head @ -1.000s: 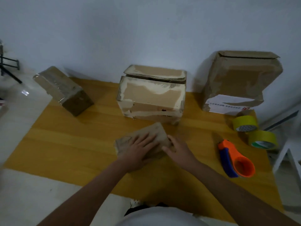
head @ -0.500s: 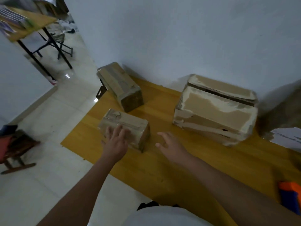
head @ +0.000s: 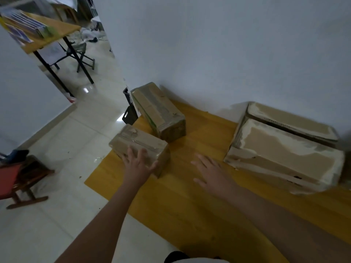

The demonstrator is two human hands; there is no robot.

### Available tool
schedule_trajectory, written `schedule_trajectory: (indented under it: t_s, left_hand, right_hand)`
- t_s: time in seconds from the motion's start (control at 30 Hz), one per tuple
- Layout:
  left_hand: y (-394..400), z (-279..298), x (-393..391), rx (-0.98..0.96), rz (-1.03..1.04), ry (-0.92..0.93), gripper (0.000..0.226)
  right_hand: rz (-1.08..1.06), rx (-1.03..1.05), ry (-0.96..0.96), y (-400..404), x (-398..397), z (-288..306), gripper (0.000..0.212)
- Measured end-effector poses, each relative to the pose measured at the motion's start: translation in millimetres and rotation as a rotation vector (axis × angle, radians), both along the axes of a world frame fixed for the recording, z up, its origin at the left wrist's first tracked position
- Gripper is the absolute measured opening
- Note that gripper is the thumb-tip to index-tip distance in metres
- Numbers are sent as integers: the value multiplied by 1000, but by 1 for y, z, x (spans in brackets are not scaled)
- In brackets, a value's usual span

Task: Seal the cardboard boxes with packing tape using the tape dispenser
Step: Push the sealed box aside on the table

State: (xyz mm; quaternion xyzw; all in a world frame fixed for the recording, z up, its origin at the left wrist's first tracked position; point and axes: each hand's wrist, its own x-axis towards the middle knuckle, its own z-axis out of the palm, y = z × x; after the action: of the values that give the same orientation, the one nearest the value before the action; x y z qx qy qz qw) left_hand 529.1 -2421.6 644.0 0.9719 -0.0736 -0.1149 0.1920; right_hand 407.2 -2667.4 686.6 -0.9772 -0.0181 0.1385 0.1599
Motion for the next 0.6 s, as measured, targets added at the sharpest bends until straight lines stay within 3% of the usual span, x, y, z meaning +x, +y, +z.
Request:
schedule_trajectory:
  t_s: [0.1, 0.33, 0.6]
  left_hand:
    - [-3, -3, 25, -65, 16, 10, 76]
    - [-59, -11, 86, -51, -160, 34, 81]
    - [-148, 0, 124, -153, -54, 154, 83]
  right_hand:
    - [-32, 21, 34, -5, 13, 1, 57]
    - [-128, 70, 68, -26, 21, -6, 54]
    - [-301, 112, 52, -70, -10, -3, 61]
